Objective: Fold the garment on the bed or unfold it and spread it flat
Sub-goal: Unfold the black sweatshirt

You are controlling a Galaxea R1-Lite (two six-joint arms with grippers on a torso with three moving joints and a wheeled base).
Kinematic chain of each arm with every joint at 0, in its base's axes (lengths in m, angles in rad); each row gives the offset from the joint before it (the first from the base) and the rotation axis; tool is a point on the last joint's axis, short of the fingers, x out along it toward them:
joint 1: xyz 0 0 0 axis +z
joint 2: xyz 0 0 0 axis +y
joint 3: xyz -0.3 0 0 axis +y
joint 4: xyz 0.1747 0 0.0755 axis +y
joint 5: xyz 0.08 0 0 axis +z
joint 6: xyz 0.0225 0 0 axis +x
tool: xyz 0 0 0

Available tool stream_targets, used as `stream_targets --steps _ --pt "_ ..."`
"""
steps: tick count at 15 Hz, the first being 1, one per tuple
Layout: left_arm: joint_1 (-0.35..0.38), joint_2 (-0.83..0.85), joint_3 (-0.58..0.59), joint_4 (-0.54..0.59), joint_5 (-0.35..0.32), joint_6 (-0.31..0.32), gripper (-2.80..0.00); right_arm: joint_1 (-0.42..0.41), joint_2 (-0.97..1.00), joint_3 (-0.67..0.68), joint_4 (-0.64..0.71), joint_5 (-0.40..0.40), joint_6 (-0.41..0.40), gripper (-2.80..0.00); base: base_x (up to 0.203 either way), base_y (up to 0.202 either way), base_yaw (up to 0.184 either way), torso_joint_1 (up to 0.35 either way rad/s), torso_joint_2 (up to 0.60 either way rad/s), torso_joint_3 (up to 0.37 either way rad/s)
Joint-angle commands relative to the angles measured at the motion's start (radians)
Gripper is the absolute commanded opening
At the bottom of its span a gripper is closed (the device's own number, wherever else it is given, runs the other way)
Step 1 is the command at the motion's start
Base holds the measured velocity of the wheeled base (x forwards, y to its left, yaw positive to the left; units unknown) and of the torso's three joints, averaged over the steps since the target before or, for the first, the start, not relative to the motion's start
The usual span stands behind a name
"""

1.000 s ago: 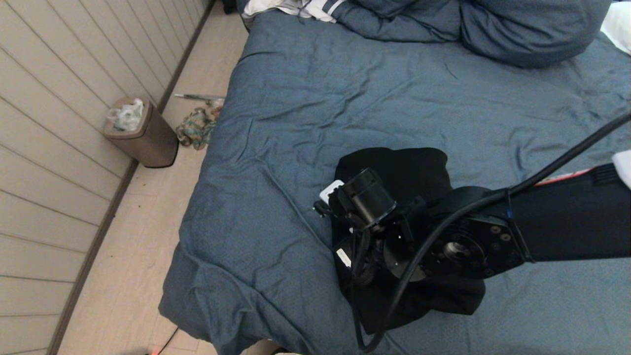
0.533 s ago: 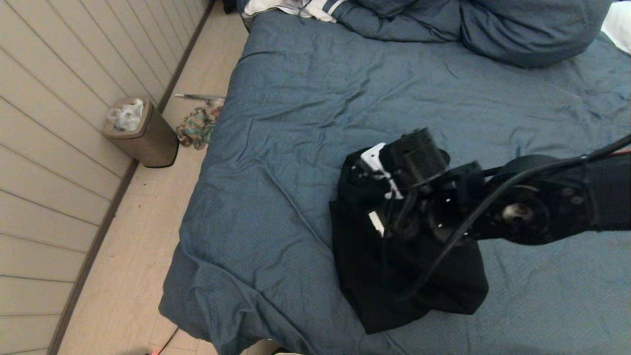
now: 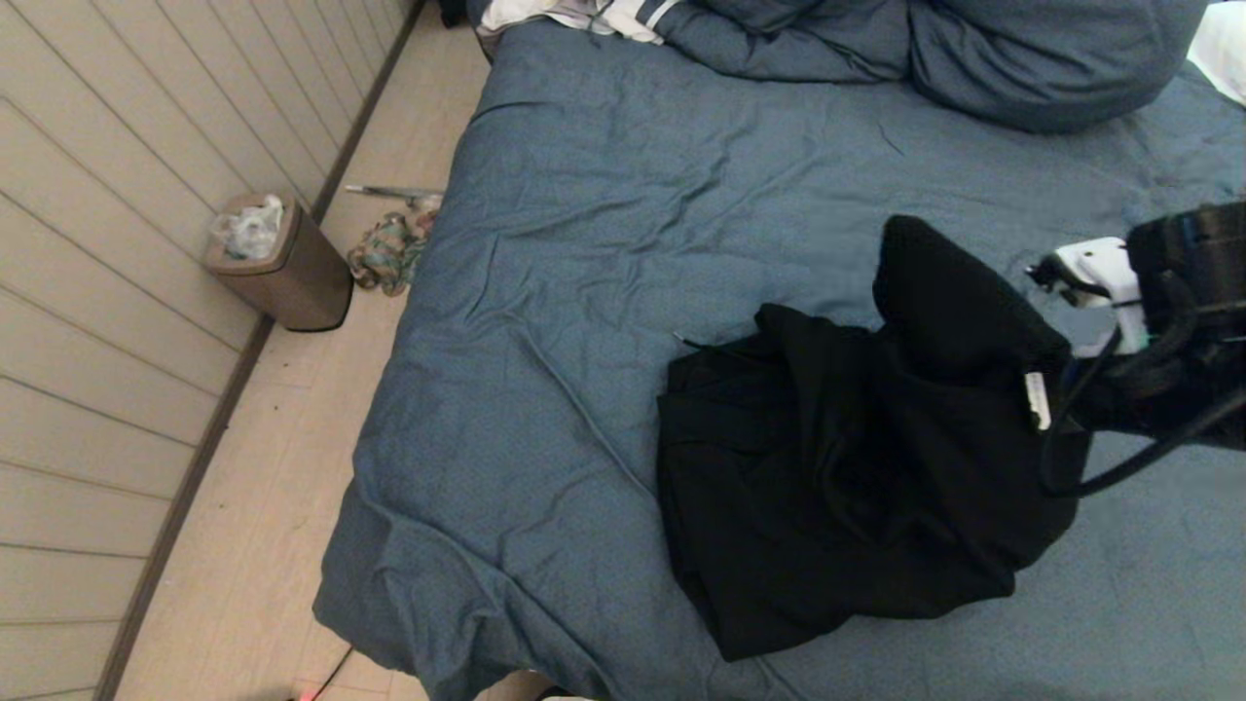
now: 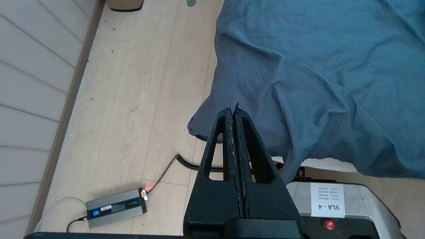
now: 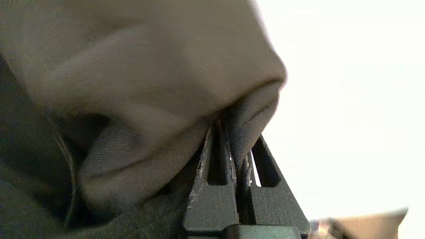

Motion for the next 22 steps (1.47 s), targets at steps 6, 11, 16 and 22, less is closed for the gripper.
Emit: stream_targets --steps 6,11,16,22 --pt "0.0 0.0 0.001 0.001 0.001 -0.001 -2.8 -0.231 -0.086 0.279 -0.319 0.022 -0.012 0.0 0.0 0.0 0.0 0.0 0.0 0.0" --pt "0.0 0.0 0.0 0.001 0.001 -0.001 -2.8 -0.433 -0.089 0.286 -0.344 0.128 -0.028 0.0 0.0 0.0 0.0 0.0 0.0 0.0" --pt "0.0 0.0 0.0 0.001 0.001 -0.001 -2.8 -0.657 -0.185 0.292 -0.381 0.287 -0.02 0.0 0.0 0.0 0.0 0.0 0.0 0.0" --pt "0.0 0.0 0.0 0.001 0.001 0.0 -2.8 -0.701 -0.341 0.324 -0.341 0.515 -0.011 -2.8 0.0 0.0 0.0 0.0 0.0 0.0"
